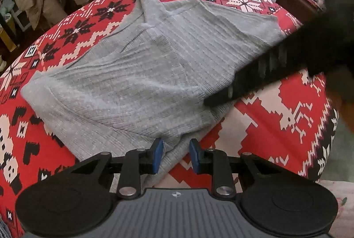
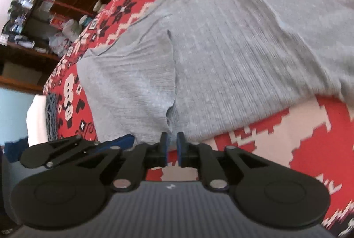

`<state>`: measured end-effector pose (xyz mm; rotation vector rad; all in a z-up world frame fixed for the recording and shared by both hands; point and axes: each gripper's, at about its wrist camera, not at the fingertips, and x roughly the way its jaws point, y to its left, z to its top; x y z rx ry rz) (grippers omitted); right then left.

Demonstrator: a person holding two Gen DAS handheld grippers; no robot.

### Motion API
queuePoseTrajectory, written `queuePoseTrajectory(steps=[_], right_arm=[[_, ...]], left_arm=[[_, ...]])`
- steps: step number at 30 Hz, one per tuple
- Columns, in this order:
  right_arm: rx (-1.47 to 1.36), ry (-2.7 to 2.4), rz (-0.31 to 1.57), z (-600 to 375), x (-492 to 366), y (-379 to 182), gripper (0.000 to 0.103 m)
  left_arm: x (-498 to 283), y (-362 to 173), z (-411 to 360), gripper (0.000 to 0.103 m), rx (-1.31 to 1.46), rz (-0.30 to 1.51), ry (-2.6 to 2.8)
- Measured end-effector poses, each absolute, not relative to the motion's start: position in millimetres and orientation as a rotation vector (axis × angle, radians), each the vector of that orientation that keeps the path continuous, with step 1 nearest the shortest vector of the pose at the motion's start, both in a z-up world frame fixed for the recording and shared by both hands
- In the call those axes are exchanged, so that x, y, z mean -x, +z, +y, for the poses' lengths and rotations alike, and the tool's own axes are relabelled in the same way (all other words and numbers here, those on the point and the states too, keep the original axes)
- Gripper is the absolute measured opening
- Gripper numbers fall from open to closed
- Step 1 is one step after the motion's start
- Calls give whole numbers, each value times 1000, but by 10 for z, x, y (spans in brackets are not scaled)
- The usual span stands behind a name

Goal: Fold clothes

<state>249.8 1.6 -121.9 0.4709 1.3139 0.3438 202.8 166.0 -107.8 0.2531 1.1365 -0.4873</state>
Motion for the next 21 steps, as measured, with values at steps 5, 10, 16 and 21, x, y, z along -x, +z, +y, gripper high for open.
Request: queuePoseTrajectory(steps=[5,10,16,21], right_arm=[[-328,334,1151,19,-2842,-926,32],[-162,386,1108,268,-3300,-1023,32],[-52,392,1106,401,-3411,-1105,0],[-27,330,1082,393,-3440,-1126,1]], left_arm=[[-2046,-1024,1752,25,-172,1150,-454],[-2132,-913,1981,25,13,1149,-359],[-2201,-1131,2146,21,72,1231,-294],[-2205,-1123,2213,20,87,1236,-313]])
